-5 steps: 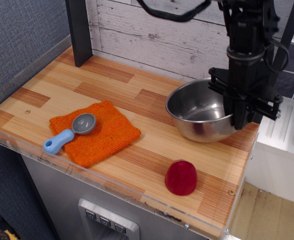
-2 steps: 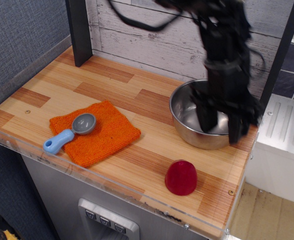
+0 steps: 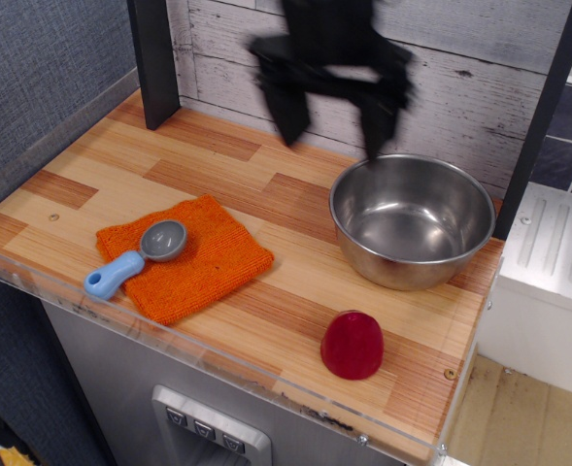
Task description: Move the bowl near the wall.
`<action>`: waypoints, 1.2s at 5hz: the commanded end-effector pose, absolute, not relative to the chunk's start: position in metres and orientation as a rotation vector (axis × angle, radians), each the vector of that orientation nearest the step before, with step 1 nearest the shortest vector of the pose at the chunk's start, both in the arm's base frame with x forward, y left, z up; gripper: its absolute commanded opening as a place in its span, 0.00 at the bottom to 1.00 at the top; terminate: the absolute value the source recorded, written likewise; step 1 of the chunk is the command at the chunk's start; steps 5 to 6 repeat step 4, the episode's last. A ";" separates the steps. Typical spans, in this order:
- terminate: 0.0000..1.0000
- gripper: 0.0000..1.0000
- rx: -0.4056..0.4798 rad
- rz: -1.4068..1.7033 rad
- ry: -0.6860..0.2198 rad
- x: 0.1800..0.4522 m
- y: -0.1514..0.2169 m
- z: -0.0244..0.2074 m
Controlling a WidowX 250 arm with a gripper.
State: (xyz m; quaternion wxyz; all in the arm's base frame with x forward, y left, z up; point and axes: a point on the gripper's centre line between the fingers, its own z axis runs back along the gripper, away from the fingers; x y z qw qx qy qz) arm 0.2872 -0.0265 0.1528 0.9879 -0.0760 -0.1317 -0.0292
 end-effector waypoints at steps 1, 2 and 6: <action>0.00 1.00 -0.092 -0.104 -0.213 0.256 0.007 0.148; 0.00 1.00 -0.087 -0.110 -0.197 0.255 0.012 0.144; 1.00 1.00 -0.087 -0.110 -0.197 0.255 0.012 0.144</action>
